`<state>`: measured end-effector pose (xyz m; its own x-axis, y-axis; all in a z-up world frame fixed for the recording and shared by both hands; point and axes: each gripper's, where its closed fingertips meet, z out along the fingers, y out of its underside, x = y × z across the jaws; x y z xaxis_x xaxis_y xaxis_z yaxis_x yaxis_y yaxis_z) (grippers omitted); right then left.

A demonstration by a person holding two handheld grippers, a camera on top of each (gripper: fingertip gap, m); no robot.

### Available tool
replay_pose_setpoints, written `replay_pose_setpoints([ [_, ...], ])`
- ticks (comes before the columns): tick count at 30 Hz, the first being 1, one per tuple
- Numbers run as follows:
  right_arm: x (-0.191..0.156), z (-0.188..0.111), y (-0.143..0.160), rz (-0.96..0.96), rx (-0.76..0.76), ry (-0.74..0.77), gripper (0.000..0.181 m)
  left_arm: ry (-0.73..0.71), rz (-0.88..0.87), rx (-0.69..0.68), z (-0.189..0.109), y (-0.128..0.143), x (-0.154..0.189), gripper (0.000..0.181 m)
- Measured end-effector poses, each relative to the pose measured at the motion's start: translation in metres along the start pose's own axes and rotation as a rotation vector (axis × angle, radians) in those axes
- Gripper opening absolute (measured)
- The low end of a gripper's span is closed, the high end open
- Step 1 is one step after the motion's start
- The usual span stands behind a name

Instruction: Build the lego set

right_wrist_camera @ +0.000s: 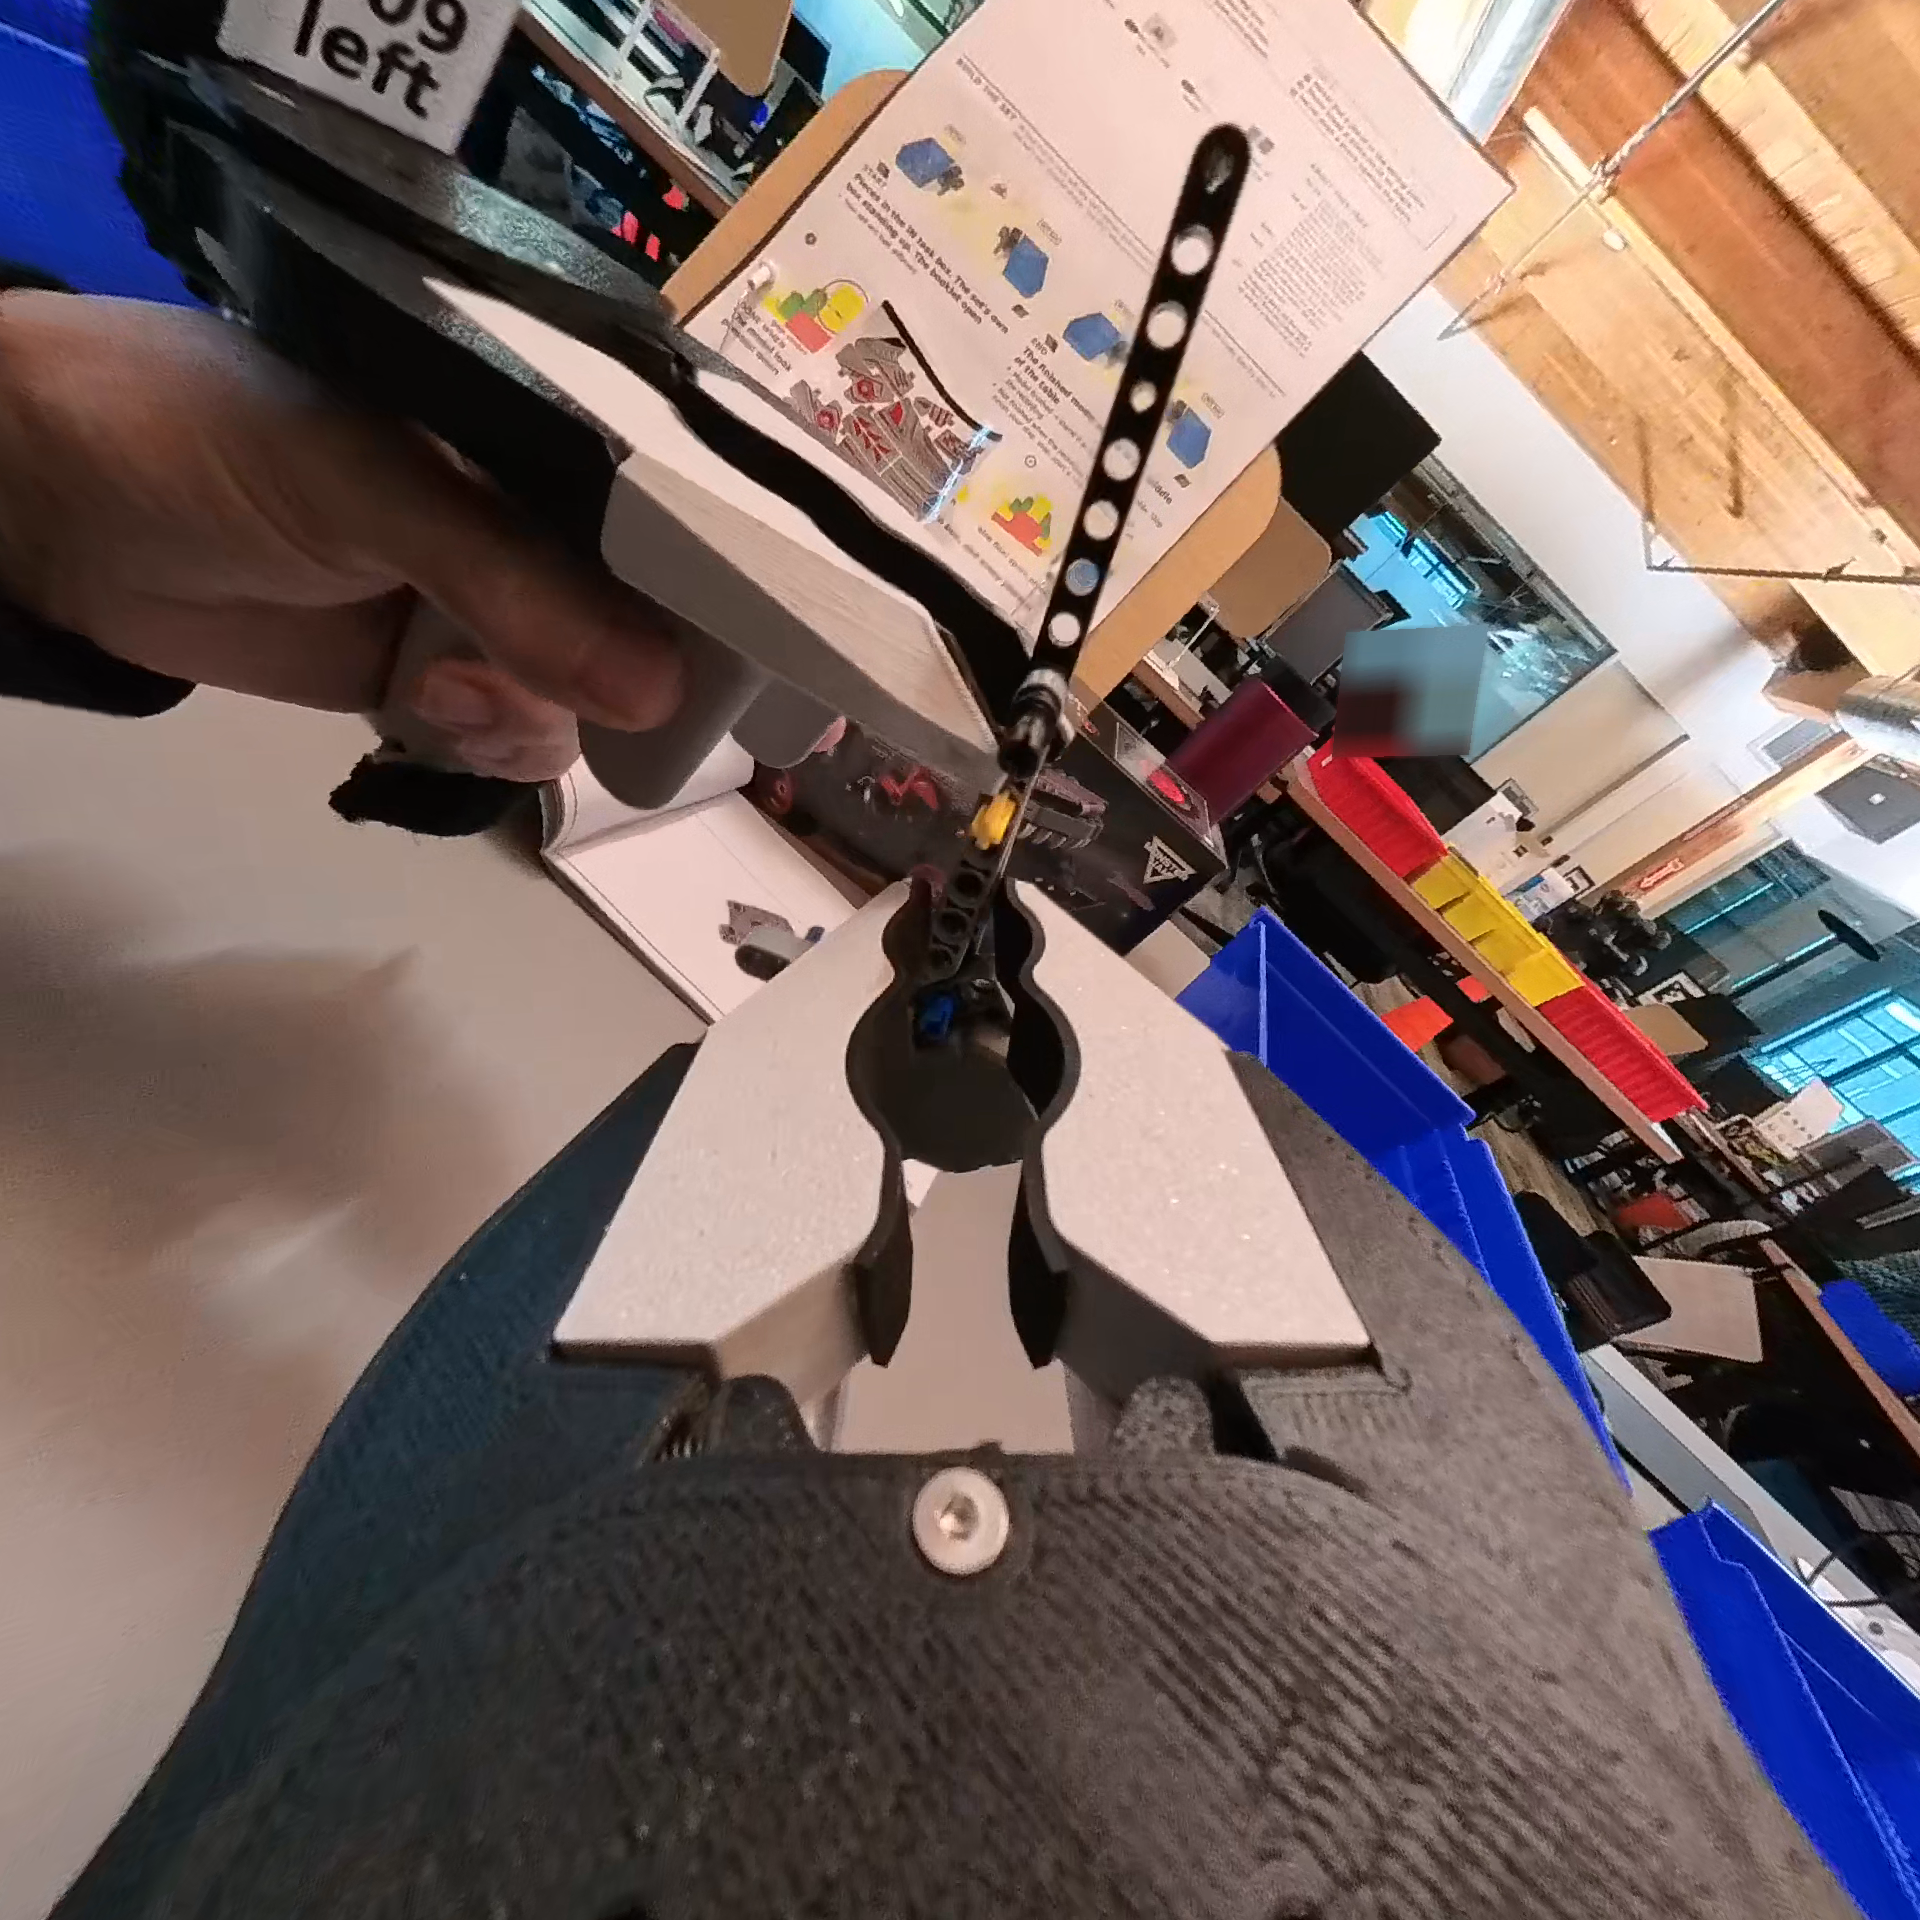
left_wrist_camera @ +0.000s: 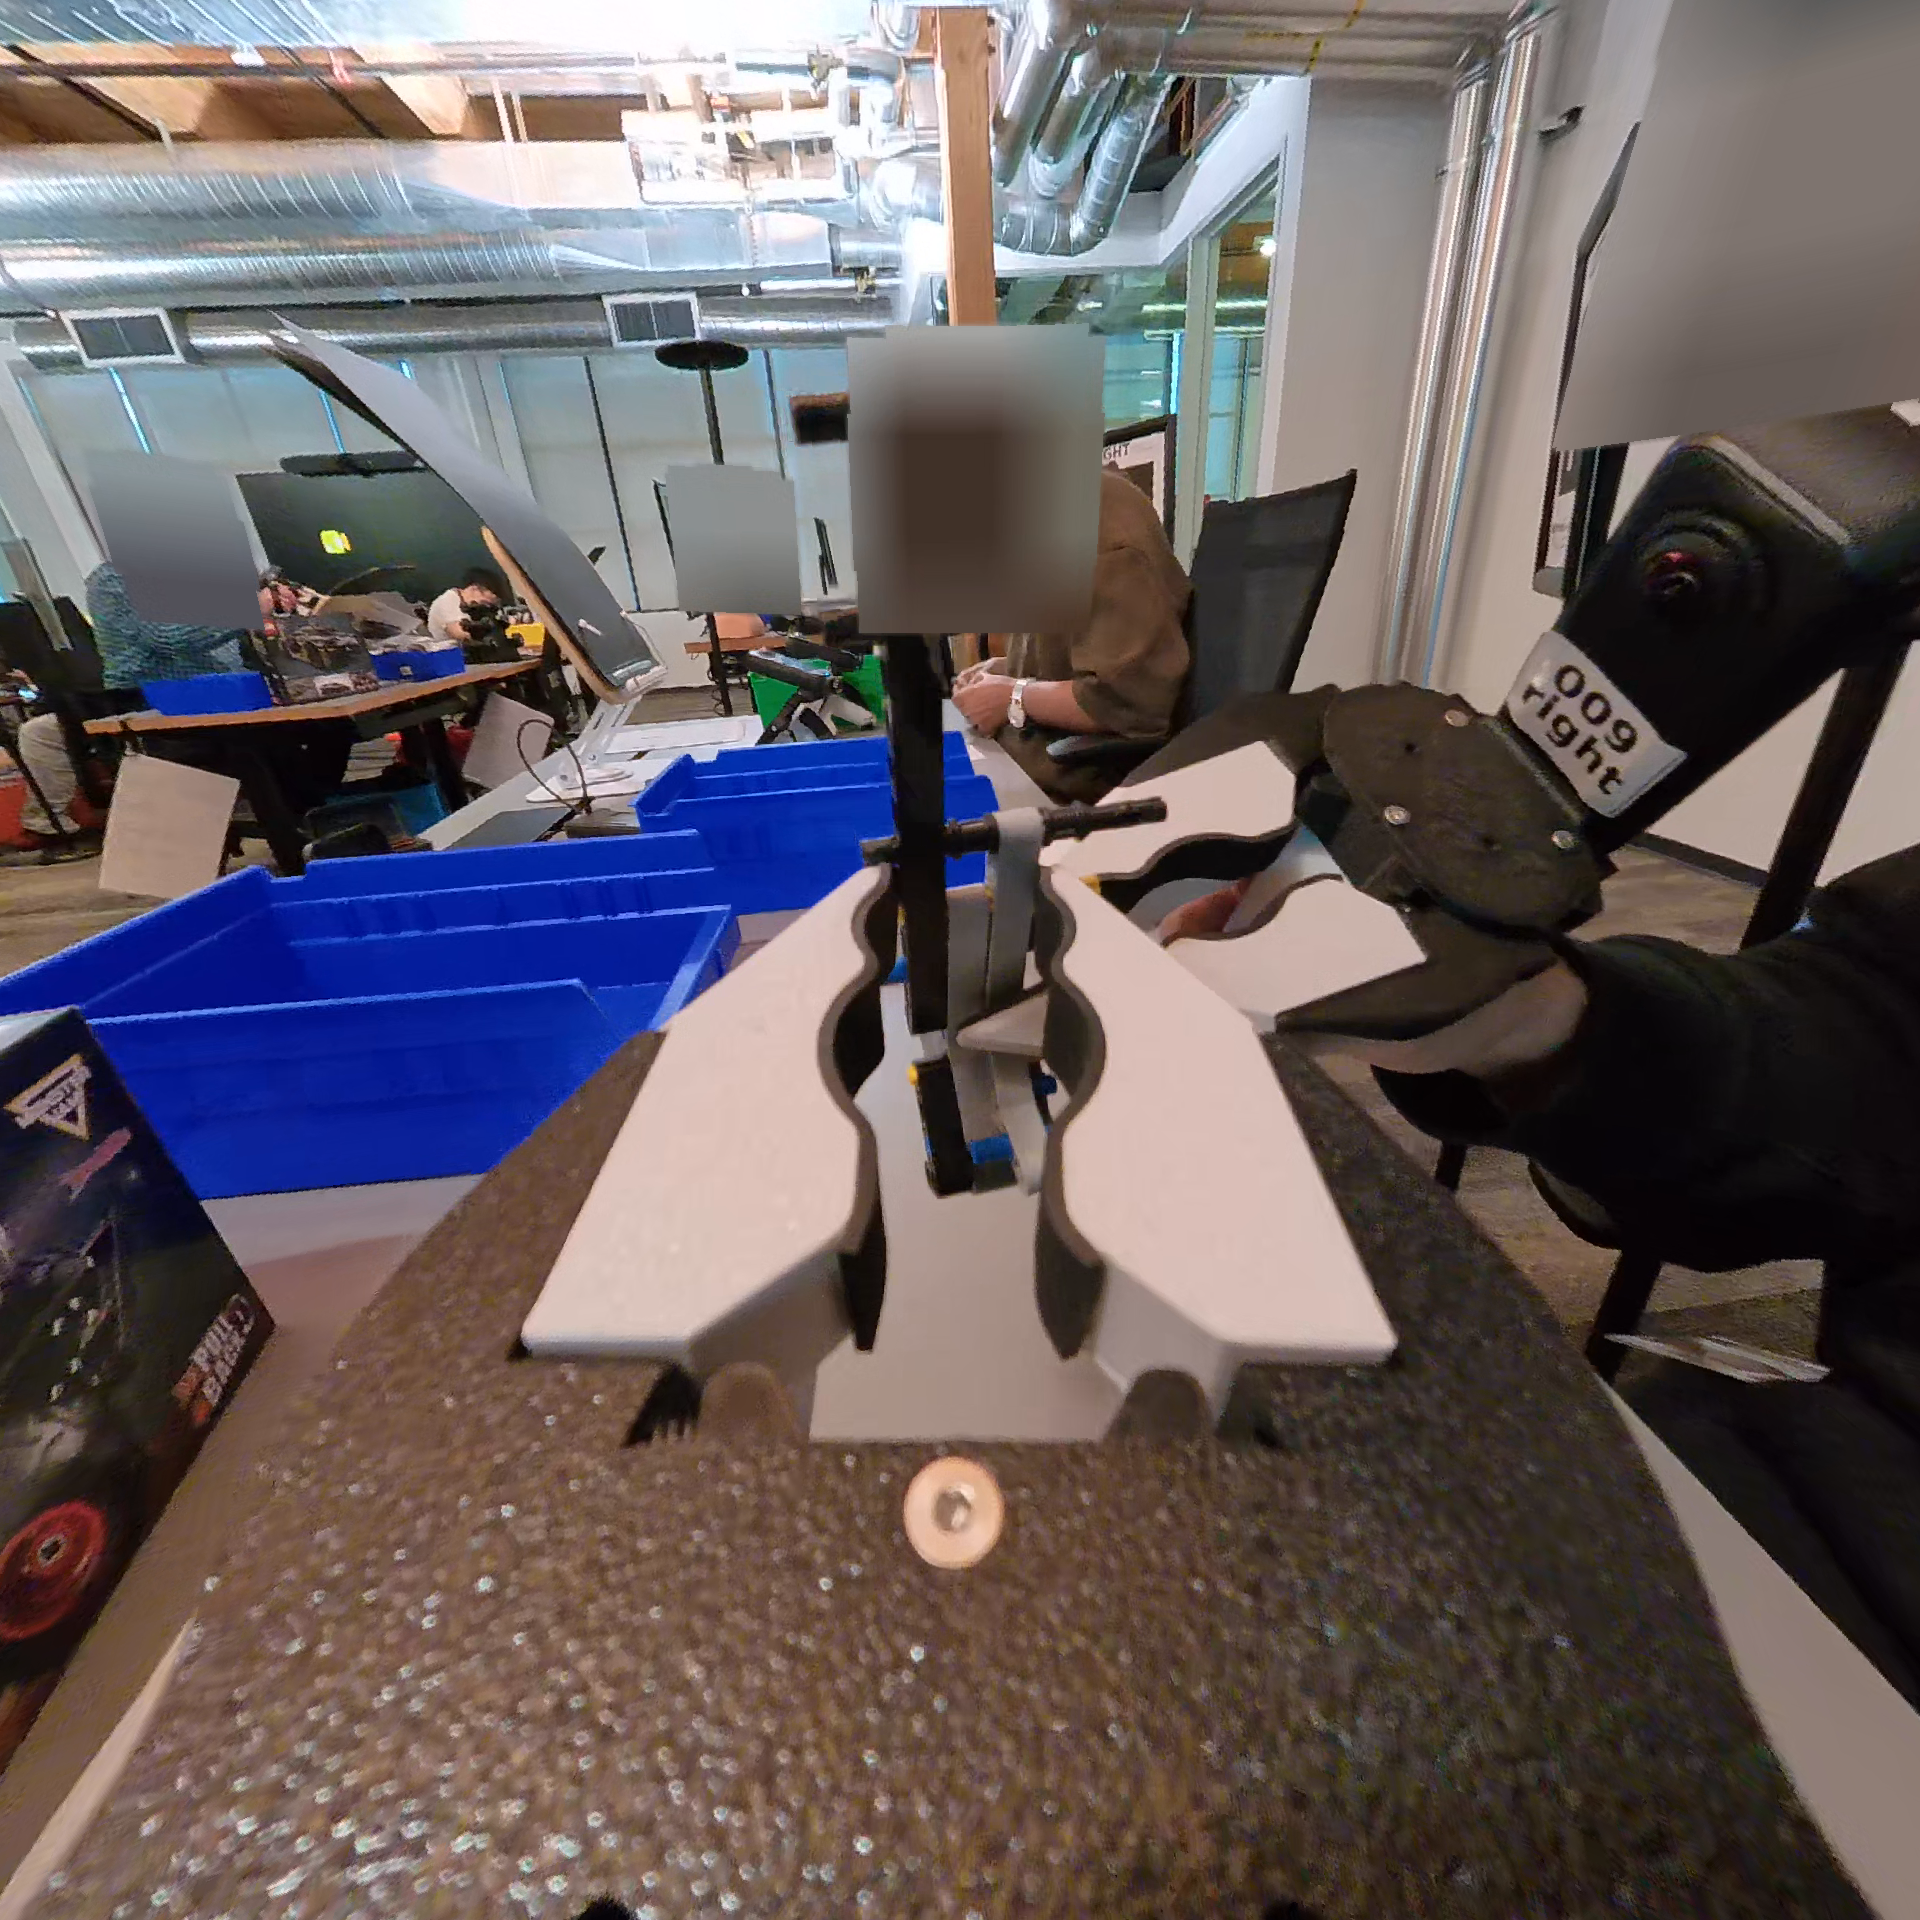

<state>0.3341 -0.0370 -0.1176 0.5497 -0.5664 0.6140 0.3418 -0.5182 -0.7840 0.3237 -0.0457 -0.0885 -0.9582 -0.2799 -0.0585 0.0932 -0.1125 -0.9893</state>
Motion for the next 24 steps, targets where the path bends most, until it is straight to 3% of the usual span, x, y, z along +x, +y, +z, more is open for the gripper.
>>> replay_pose_setpoints([
  [13, 0.002, -0.004, -0.006, -0.042, 0.035, 0.003, 0.011, 0.055, 0.012, 0.076, -0.005, -0.007, 0.005, 0.023],
  [16, 0.002, -0.006, -0.008, -0.055, 0.041, 0.004, 0.008, 0.073, 0.019, 0.078, -0.008, -0.008, 0.006, 0.009],
  [19, 0.003, -0.005, -0.005, -0.047, 0.010, -0.004, 0.007, 0.063, 0.031, 0.068, -0.008, -0.007, 0.005, 0.009],
  [22, 0.005, -0.006, -0.004, 0.045, 0.041, -0.040, 0.007, 0.052, 0.061, 0.064, -0.006, -0.005, 0.006, 0.010],
  [24, 0.007, -0.008, -0.005, 0.205, 0.106, -0.103, 0.007, 0.047, 0.089, 0.010, -0.006, -0.002, 0.005, 0.023],
])
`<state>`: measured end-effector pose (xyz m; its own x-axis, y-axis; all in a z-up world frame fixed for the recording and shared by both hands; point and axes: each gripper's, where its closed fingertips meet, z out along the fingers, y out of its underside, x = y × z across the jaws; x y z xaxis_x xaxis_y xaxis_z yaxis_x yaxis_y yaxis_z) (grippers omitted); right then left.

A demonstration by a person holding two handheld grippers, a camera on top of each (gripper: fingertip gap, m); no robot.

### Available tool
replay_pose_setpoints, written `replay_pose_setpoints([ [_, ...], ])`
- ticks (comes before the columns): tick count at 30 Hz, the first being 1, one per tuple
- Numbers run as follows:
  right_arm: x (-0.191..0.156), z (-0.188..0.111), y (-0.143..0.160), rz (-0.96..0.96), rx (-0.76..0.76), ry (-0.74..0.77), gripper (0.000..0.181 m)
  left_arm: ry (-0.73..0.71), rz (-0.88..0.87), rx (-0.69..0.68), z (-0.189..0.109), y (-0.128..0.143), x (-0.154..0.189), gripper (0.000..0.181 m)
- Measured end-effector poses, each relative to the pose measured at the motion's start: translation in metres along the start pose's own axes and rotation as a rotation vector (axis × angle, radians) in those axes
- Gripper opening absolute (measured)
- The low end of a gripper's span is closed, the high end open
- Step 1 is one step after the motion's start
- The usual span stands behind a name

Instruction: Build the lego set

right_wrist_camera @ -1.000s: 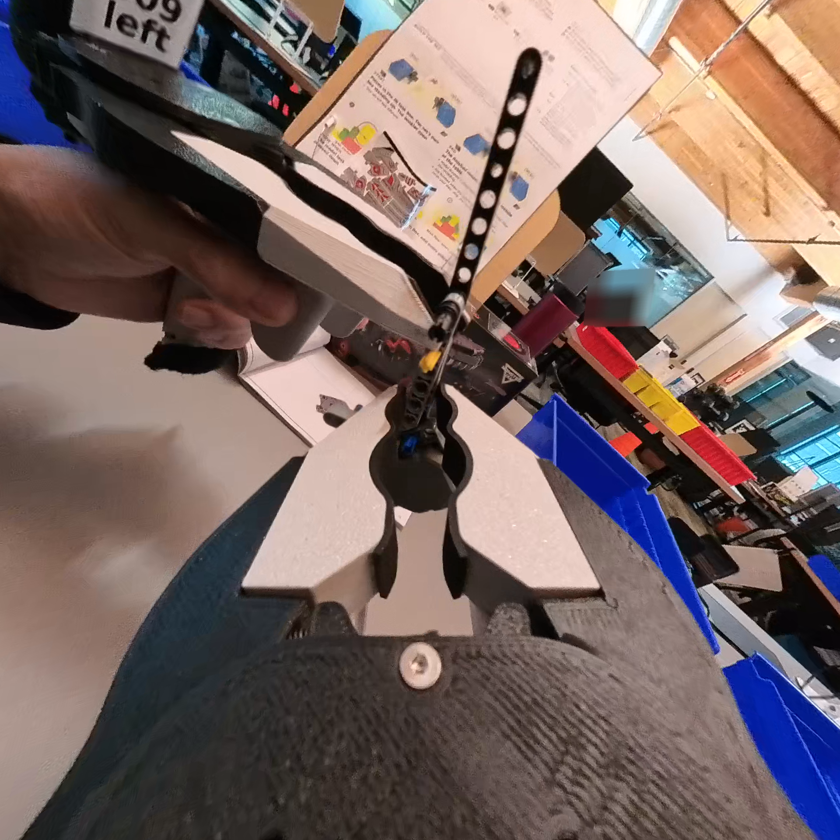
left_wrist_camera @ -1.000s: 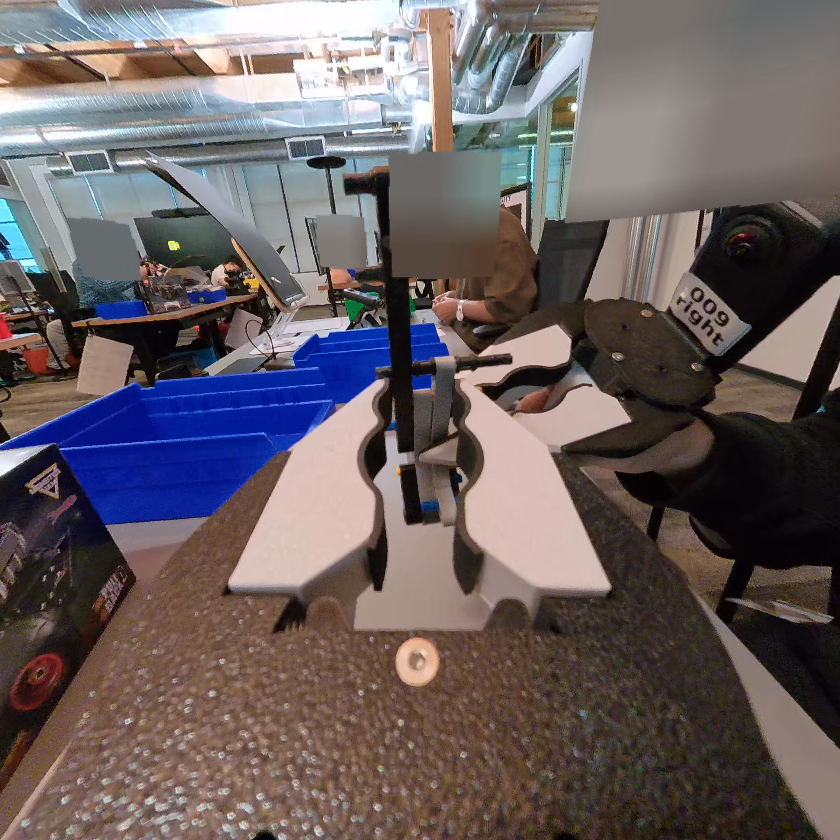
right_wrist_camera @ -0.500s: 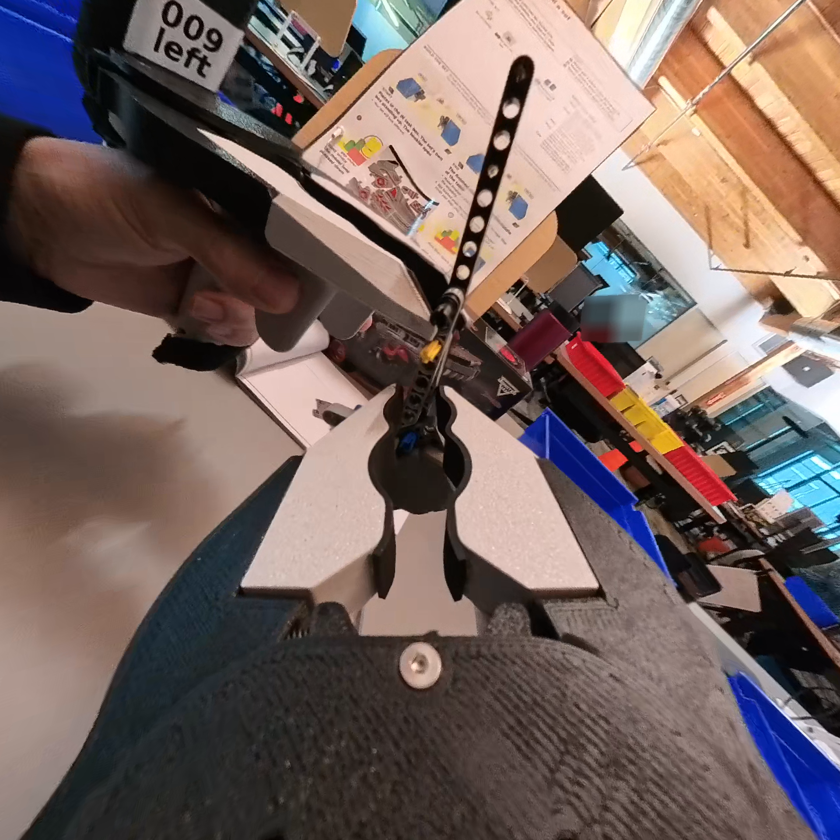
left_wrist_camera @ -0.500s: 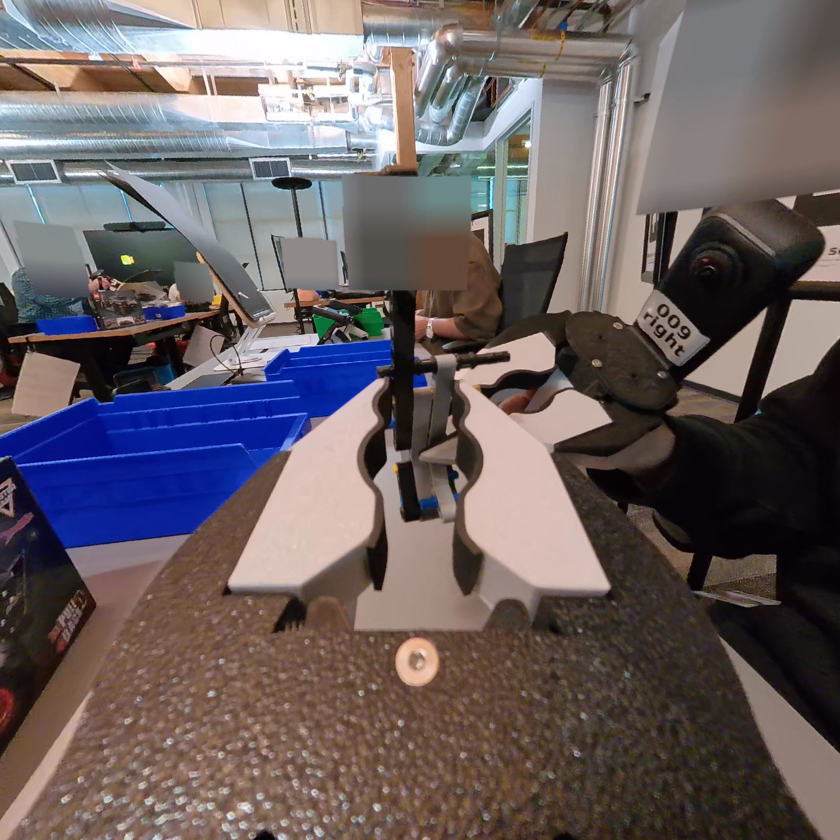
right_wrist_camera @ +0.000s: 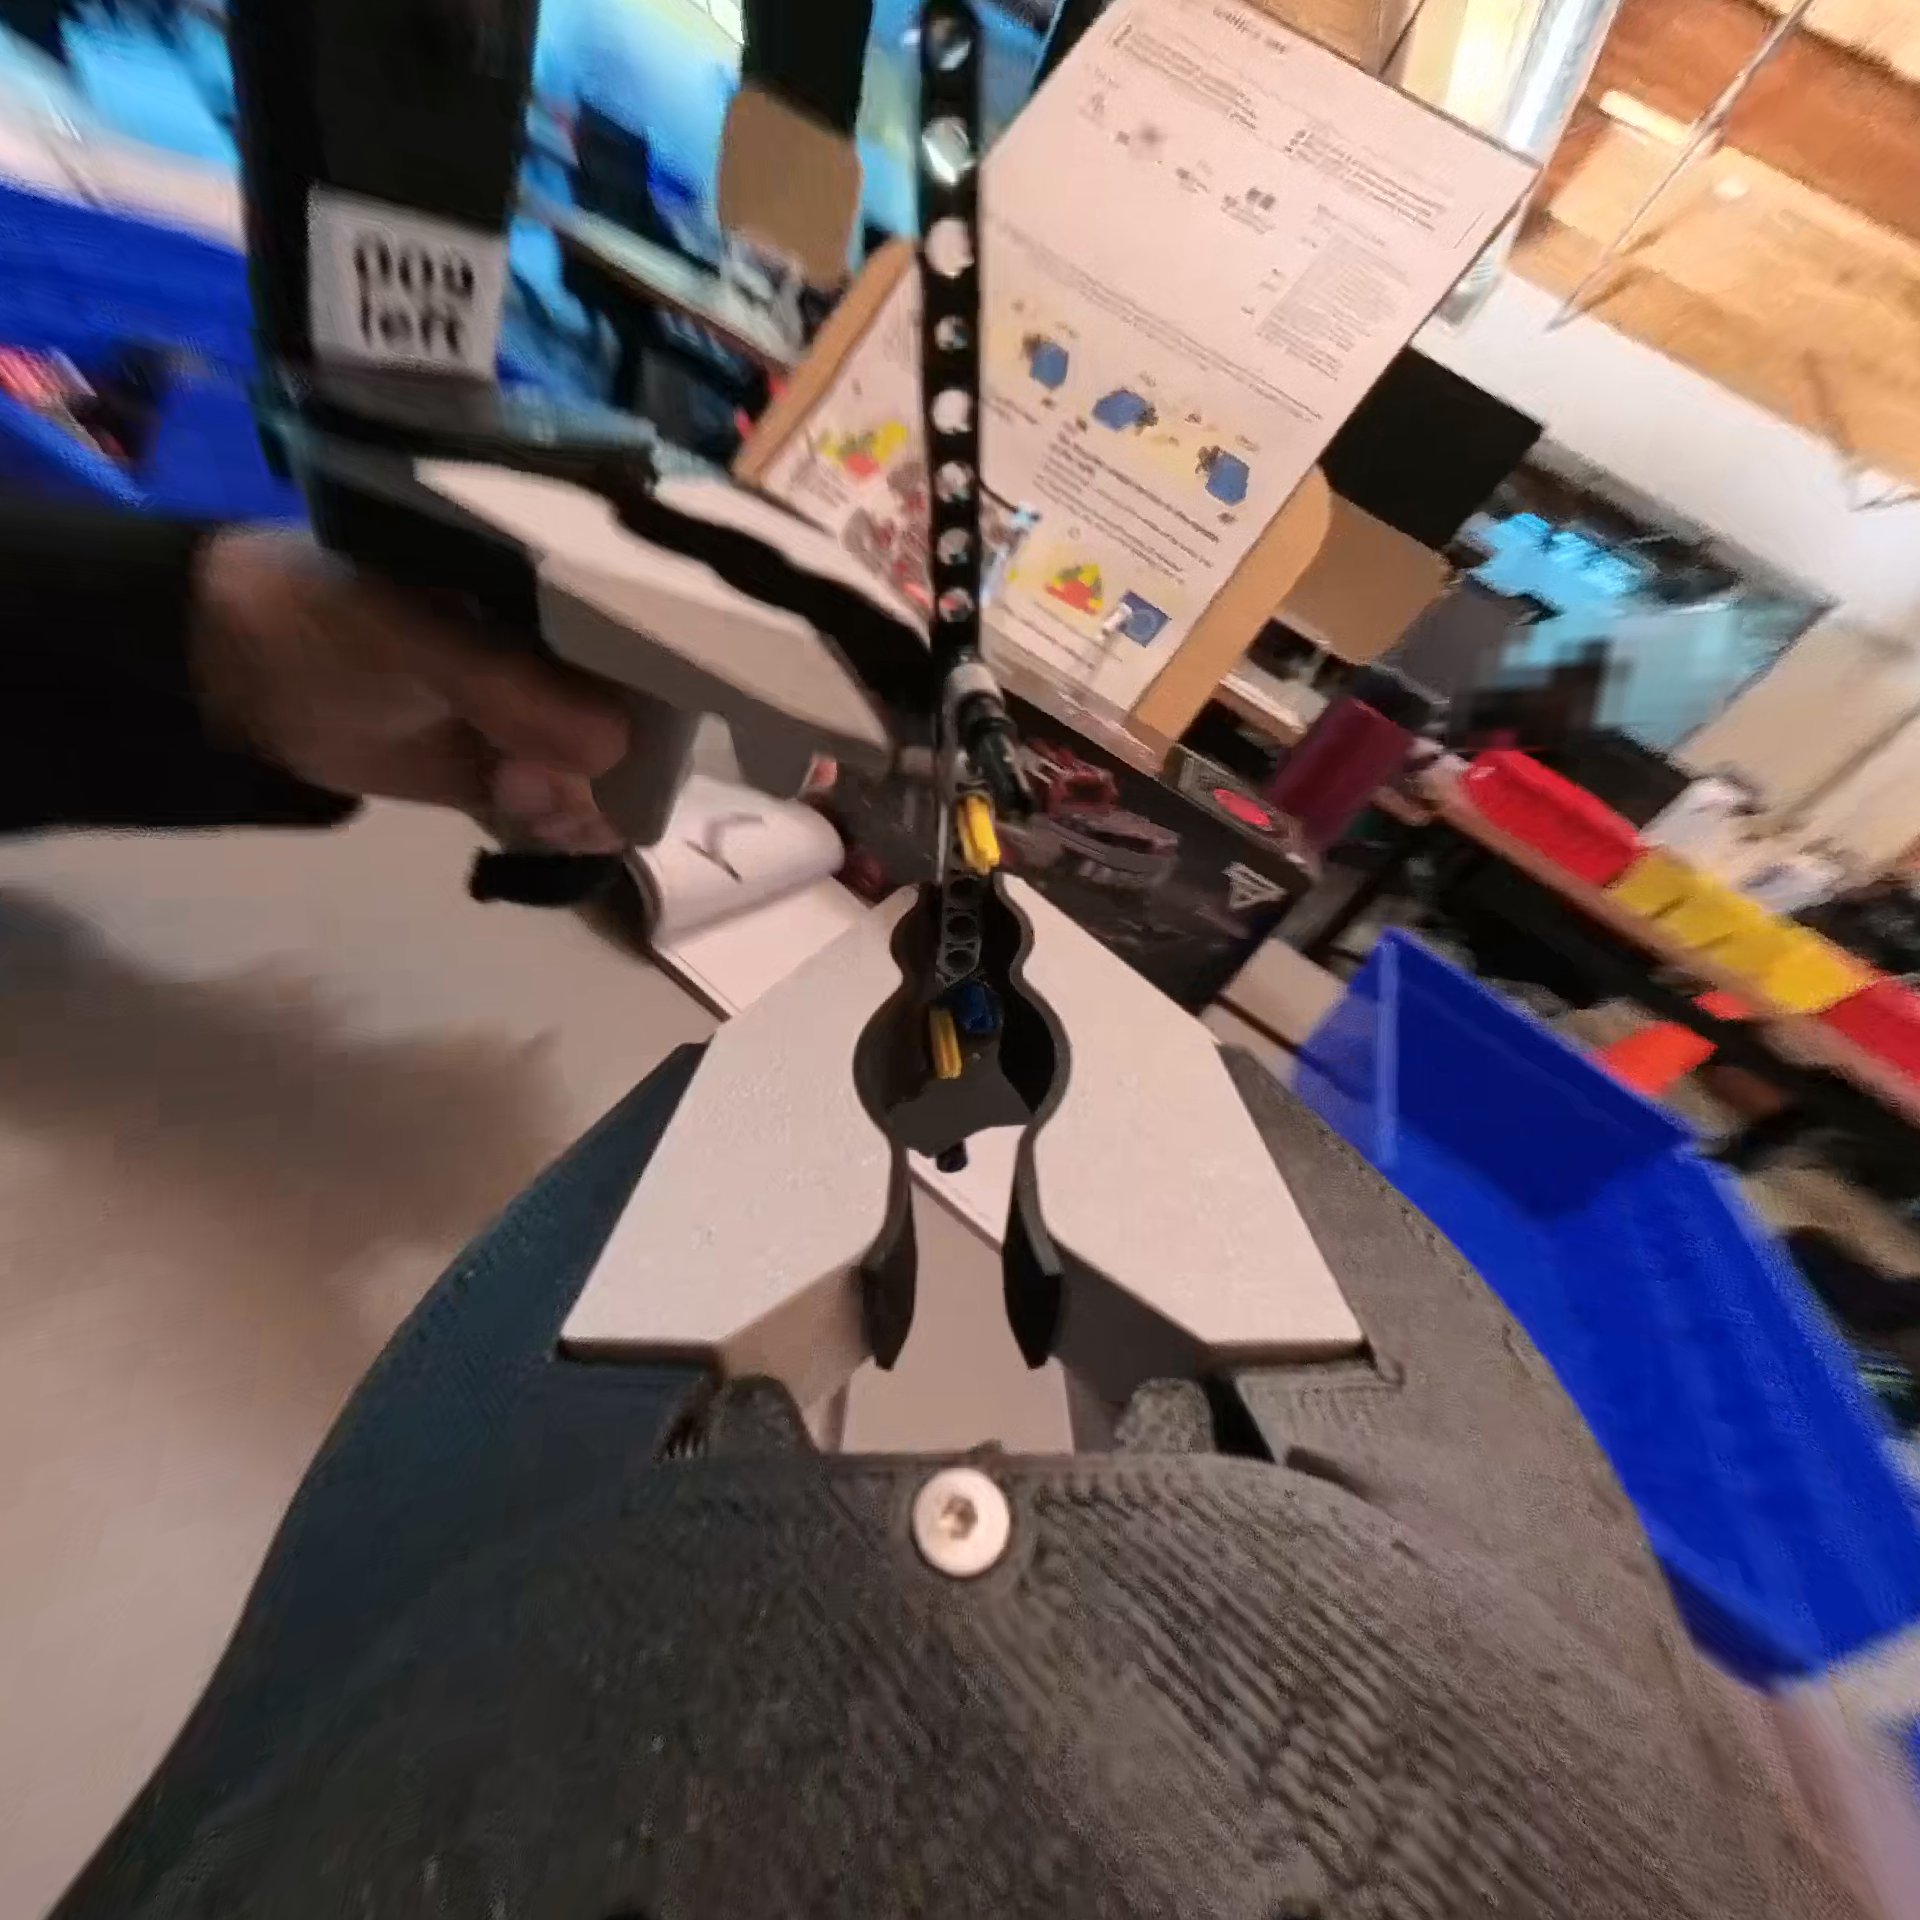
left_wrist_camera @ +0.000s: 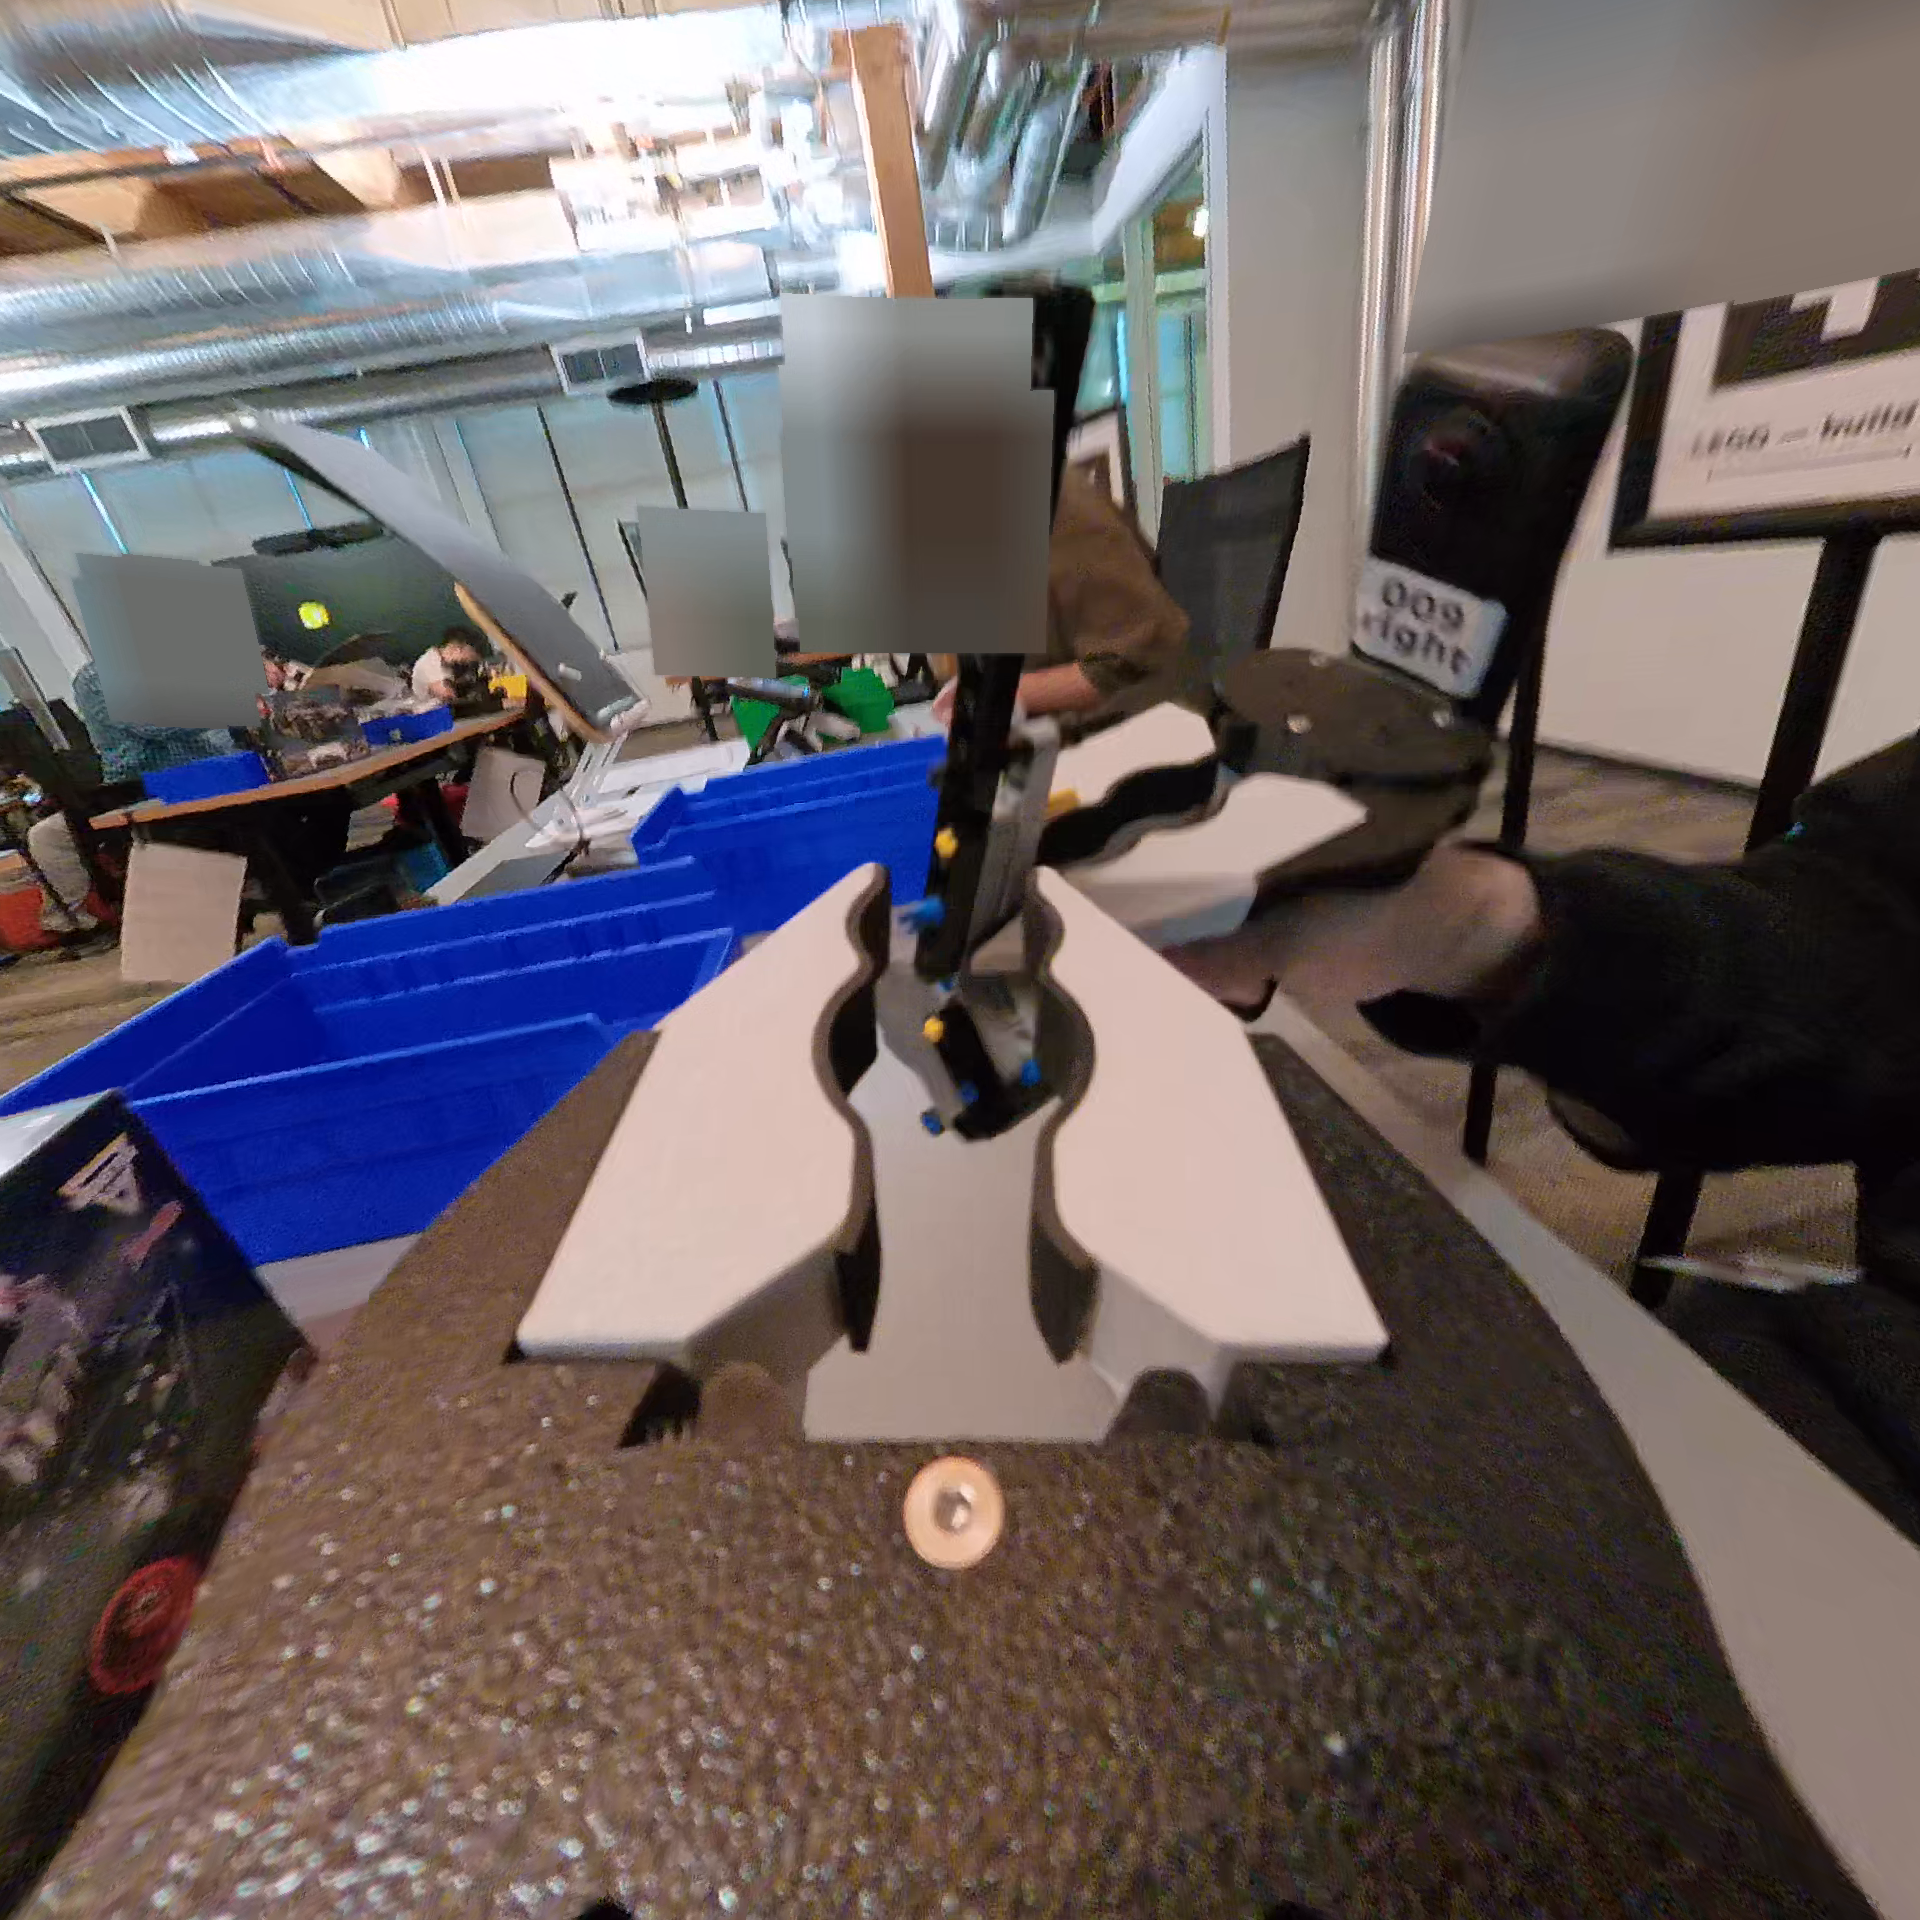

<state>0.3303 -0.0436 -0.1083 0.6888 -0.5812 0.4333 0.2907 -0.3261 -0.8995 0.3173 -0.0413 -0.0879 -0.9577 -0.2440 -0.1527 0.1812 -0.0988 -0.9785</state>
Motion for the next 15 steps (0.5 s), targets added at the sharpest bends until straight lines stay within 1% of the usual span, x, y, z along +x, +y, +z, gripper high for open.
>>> replay_pose_setpoints([
  [2, -0.002, -0.004, -0.004, 0.198, 0.078, -0.126, 0.007, -0.012, 0.035, -0.083, -0.003, 0.006, -0.004, 0.026],
  [3, 0.000, -0.006, -0.006, 0.299, 0.108, -0.168, 0.007, -0.005, 0.040, -0.121, -0.004, 0.009, -0.004, 0.025],
  [4, 0.001, -0.008, -0.009, 0.385, 0.150, -0.206, 0.007, 0.011, 0.026, -0.161, -0.005, 0.012, -0.002, 0.026],
  [6, -0.008, -0.012, -0.015, 0.500, 0.206, -0.351, 0.006, 0.073, -0.029, -0.223, -0.007, 0.016, 0.006, 0.028],
  [8, -0.018, -0.015, -0.020, 0.570, 0.241, -0.453, 0.006, 0.140, -0.069, -0.242, -0.007, 0.017, 0.016, 0.028],
  [9, -0.022, -0.016, -0.022, 0.599, 0.258, -0.489, 0.006, 0.167, -0.083, -0.239, -0.007, 0.016, 0.021, 0.024],
  [11, -0.024, -0.017, -0.025, 0.653, 0.289, -0.525, 0.006, 0.219, -0.121, -0.249, -0.007, 0.016, 0.029, 0.021],
  [13, -0.031, -0.019, -0.027, 0.685, 0.288, -0.594, 0.006, 0.248, -0.152, -0.253, -0.008, 0.015, 0.033, 0.011],
  [15, -0.032, -0.019, -0.026, 0.705, 0.279, -0.614, 0.006, 0.252, -0.154, -0.255, -0.008, 0.016, 0.033, 0.010],
])
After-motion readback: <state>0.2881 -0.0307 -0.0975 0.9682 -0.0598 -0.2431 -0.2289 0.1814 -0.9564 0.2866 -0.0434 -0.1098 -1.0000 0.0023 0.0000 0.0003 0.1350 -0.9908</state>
